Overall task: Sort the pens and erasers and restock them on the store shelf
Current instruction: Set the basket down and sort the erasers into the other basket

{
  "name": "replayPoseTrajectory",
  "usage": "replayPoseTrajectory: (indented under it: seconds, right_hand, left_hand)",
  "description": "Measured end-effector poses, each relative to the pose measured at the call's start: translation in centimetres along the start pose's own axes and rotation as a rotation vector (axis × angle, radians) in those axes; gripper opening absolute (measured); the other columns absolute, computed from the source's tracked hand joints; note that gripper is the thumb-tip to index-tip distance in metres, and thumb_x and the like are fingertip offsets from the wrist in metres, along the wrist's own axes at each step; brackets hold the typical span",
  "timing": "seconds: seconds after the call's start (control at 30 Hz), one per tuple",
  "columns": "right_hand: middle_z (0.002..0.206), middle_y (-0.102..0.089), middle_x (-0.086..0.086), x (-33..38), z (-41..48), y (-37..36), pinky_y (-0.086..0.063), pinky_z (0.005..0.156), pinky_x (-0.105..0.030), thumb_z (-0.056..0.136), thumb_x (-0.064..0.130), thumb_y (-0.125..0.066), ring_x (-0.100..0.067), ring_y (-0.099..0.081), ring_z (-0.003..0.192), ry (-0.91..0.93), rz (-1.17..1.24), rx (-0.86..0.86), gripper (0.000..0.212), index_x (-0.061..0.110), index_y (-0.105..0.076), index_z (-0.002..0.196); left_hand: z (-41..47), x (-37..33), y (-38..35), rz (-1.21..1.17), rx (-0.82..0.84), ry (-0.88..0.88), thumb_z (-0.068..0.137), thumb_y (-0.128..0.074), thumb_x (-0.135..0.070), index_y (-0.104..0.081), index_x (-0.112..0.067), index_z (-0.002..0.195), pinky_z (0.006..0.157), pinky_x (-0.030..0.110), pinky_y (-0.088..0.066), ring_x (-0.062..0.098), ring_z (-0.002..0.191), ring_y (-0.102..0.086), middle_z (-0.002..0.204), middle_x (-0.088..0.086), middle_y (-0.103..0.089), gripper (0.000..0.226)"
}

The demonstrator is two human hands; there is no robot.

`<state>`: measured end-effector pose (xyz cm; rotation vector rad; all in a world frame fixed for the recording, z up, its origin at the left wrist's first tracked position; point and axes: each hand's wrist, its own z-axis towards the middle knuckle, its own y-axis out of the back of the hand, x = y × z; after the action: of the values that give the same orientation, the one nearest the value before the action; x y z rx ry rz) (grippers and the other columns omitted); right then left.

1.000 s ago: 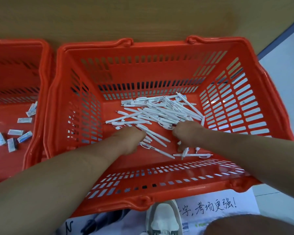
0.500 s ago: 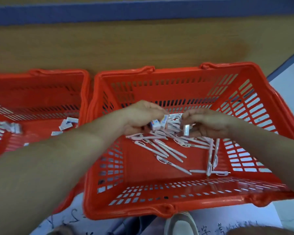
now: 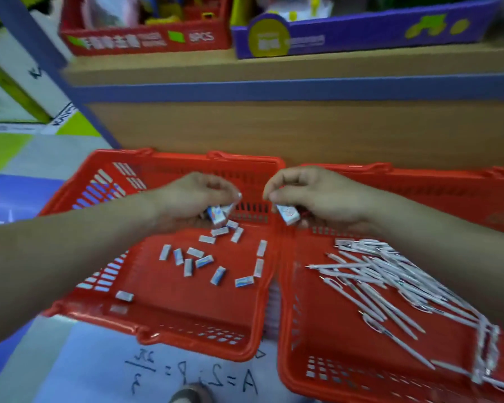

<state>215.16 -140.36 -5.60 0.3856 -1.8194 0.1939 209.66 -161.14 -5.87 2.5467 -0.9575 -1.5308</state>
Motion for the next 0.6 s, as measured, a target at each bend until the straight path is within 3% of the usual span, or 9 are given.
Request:
replayPoseTrajectory:
  seconds: [0.1,0.17,0.27,0.33,0.4,0.47,0.53,0.6]
  right_hand:
    - [0.063,-0.054,0.000,-0.2,2.2,-2.6,-0.046,0.044,-0.018,0.095,0.009,-0.053,-0.009,-0.055,0.051,0.014,-0.100,-0.012,0.024,0.019,-0.060,0.116]
    - [0.072,-0.060,-0.006,-0.3,2.9,-3.2,-0.047,0.043,-0.017,0.095,0.002,-0.049,-0.014,-0.061,0.053,0.031,-0.124,-0.089,0.035,0.019,-0.054,0.126]
    - [0.084,-0.067,-0.010,-0.4,2.4,-1.9,-0.043,0.041,-0.016,0.093,-0.002,-0.049,-0.008,-0.060,0.047,0.045,-0.086,-0.235,0.026,0.016,-0.062,0.107]
    - [0.078,-0.067,-0.008,-0.8,1.3,0.4,-0.039,0.040,-0.015,0.093,-0.002,-0.048,-0.006,-0.056,0.044,0.044,-0.038,-0.308,0.021,0.012,-0.063,0.093]
    - [0.071,-0.065,-0.007,-2.2,-0.1,3.0,-0.037,0.038,-0.015,0.094,-0.002,-0.046,-0.005,-0.054,0.042,0.024,-0.018,-0.360,0.022,0.011,-0.063,0.087]
    - [0.071,-0.065,-0.009,-4.5,-1.7,5.7,-0.038,0.039,-0.015,0.094,-0.002,-0.047,-0.005,-0.055,0.043,-0.036,-0.091,-0.414,0.024,0.012,-0.064,0.084]
    - [0.074,-0.066,-0.011,-7.7,-3.4,8.4,-0.040,0.043,-0.017,0.092,-0.004,-0.050,-0.007,-0.057,0.047,-0.134,-0.180,-0.468,0.026,0.014,-0.065,0.082]
    - [0.075,-0.065,-0.011,-11.3,-5.1,10.7,-0.043,0.049,-0.021,0.089,-0.004,-0.055,-0.010,-0.057,0.055,-0.231,-0.284,-0.491,0.023,0.015,-0.065,0.081]
  left_hand:
    - [0.3,3.6,1.7,0.056,-0.090,0.088,0.090,-0.062,-0.016,-0.064,-0.017,0.095,0.060,0.028,-0.051,0.015,0.063,-0.057,0.078,0.005,-0.061,0.005]
    - [0.8,4.9,2.5,0.176,-0.181,0.105,0.091,-0.059,-0.019,-0.063,-0.019,0.101,0.064,0.030,-0.049,0.019,0.070,-0.057,0.086,0.007,-0.061,0.010]
    - [1.1,4.2,2.9,0.337,-0.294,-0.049,0.092,-0.052,-0.016,-0.061,-0.026,0.095,0.056,0.017,-0.042,0.012,0.060,-0.051,0.077,0.001,-0.058,0.013]
    - [0.9,2.3,2.4,0.411,-0.322,-0.208,0.091,-0.052,-0.009,-0.063,-0.024,0.096,0.046,0.013,-0.037,0.000,0.049,-0.046,0.067,-0.008,-0.055,0.019]
    - [0.4,-0.3,0.8,0.479,-0.299,-0.381,0.089,-0.053,-0.005,-0.065,-0.021,0.096,0.050,0.012,-0.035,-0.006,0.046,-0.047,0.066,-0.012,-0.056,0.022]
    - [-0.3,-2.7,-1.7,0.563,-0.224,-0.526,0.086,-0.052,-0.002,-0.068,-0.018,0.097,0.060,0.012,-0.040,-0.008,0.057,-0.051,0.076,-0.008,-0.063,0.025]
    - [-0.8,-4.8,-4.8,0.637,-0.135,-0.628,0.083,-0.053,-0.002,-0.070,-0.018,0.097,0.075,0.016,-0.043,0.001,0.077,-0.059,0.088,-0.006,-0.068,0.027]
    - [-0.8,-6.0,-8.2,0.723,-0.023,-0.714,0.081,-0.054,-0.005,-0.070,-0.019,0.098,0.079,0.016,-0.041,0.007,0.088,-0.061,0.094,-0.006,-0.070,0.028]
